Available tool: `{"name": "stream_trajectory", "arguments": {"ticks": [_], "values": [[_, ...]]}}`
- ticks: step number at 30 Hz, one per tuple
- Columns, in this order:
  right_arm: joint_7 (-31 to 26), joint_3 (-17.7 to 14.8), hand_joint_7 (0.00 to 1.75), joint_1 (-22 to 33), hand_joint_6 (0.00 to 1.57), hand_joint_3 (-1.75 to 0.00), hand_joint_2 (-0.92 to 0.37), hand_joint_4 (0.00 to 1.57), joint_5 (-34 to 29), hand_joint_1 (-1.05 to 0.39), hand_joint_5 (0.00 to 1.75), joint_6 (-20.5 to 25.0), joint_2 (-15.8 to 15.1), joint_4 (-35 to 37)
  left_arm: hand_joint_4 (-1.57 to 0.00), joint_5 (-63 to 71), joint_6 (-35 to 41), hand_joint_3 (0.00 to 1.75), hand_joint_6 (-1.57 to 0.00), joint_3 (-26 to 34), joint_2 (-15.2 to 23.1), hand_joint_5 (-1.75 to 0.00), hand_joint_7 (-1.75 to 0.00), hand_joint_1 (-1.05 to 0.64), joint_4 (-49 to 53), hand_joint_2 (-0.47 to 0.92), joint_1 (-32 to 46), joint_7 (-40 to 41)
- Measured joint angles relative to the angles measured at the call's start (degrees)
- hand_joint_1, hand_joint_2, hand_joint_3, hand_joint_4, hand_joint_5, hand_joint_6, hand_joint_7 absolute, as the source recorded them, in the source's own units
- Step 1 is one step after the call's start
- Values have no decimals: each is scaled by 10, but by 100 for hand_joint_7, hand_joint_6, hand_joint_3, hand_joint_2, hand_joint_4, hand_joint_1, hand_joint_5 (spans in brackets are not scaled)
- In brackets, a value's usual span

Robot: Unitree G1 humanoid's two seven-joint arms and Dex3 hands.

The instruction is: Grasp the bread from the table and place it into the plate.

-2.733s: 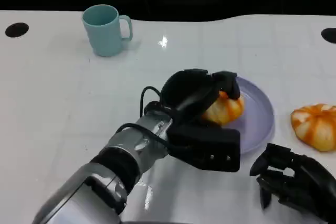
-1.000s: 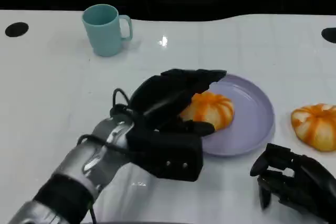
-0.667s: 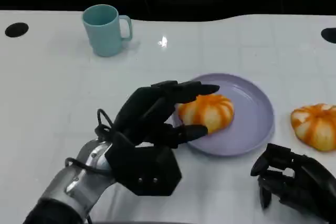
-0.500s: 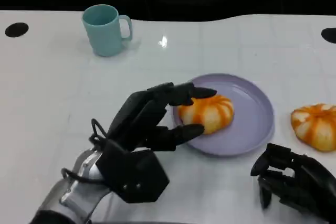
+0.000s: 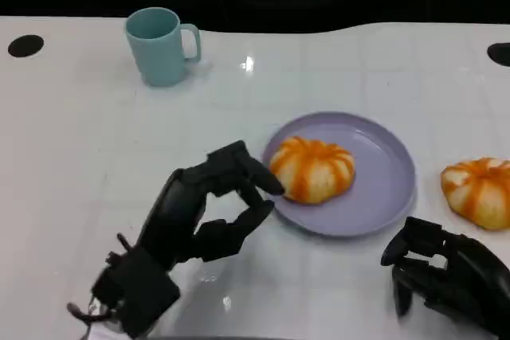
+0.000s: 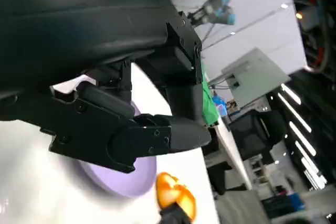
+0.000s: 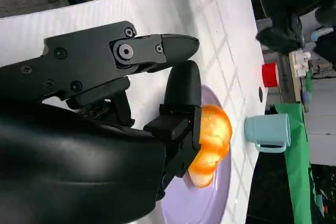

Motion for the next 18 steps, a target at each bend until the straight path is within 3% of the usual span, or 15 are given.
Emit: {"name": "stream_trajectory", "arguments": {"ticks": [6, 18], "values": [[-2, 1, 138, 2, 69, -25, -92, 68, 0, -54, 175, 8, 0, -6, -58, -71, 47, 43, -52, 21, -3, -175, -156, -67, -50, 92, 39, -74], [-6, 1, 137, 3, 69, -24, -92, 68, -2, -56, 175, 16, 0, -10, -67, -196, 137, 37, -61, 70, -7, -175, -153, -73, -93, 92, 114, -212]]}}
